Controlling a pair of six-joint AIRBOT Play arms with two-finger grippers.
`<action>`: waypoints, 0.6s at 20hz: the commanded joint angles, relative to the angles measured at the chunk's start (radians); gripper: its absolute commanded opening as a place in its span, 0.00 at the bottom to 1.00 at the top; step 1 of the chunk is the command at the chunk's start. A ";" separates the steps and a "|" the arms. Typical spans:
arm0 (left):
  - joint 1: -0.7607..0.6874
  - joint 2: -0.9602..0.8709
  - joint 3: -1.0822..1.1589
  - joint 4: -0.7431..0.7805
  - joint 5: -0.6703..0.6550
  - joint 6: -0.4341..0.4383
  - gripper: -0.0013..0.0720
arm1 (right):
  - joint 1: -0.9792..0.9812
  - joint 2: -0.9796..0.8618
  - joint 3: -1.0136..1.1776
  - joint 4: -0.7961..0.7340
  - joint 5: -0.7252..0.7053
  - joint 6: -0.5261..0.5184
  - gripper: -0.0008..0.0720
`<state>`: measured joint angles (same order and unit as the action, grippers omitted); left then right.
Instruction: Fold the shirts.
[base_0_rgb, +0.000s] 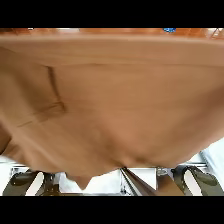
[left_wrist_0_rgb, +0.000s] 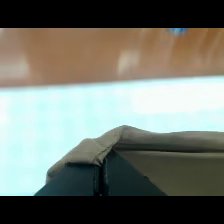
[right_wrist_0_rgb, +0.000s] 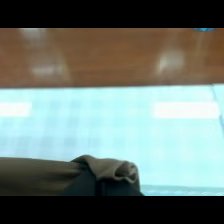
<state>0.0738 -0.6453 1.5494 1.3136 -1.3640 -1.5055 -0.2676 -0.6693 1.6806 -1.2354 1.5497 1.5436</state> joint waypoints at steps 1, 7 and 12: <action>-0.006 -0.091 -0.269 -0.044 0.158 -0.006 0.05 | 0.003 -0.066 -0.266 0.086 -0.142 -0.047 0.04; -0.006 -0.568 -0.278 -0.116 0.480 0.031 0.05 | 0.106 -0.521 -0.395 0.101 -0.464 -0.130 0.04; -0.002 -1.031 0.096 -0.121 0.452 0.006 0.05 | 0.109 -0.937 -0.143 0.137 -0.539 -0.125 0.04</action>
<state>0.0731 -1.4334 1.4673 1.2003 -0.9016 -1.4902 -0.1673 -1.3922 1.4258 -1.1221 1.0714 1.4254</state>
